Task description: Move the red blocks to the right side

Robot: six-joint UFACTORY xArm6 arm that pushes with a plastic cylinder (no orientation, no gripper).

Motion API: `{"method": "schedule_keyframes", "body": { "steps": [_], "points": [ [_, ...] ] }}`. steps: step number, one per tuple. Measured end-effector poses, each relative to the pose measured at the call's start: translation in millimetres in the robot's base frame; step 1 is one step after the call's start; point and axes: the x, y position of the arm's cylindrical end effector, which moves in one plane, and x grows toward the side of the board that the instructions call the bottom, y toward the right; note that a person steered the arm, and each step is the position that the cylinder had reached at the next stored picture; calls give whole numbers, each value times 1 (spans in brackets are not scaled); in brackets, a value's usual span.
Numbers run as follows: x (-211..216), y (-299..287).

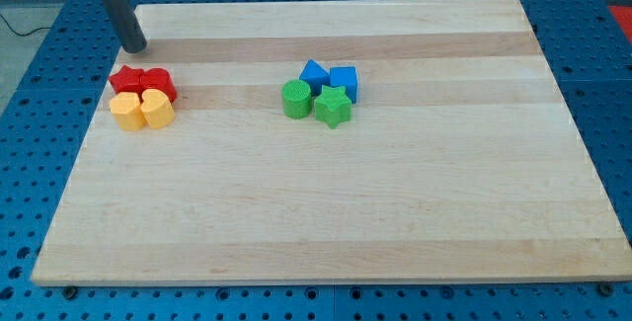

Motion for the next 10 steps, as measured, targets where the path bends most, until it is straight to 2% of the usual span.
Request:
{"method": "schedule_keyframes", "body": {
  "steps": [3,4,6,8,10],
  "points": [
    [-13,-6],
    [-26,-27],
    [-22,-29],
    [46,-28],
    [72,-13]
  ]
}}
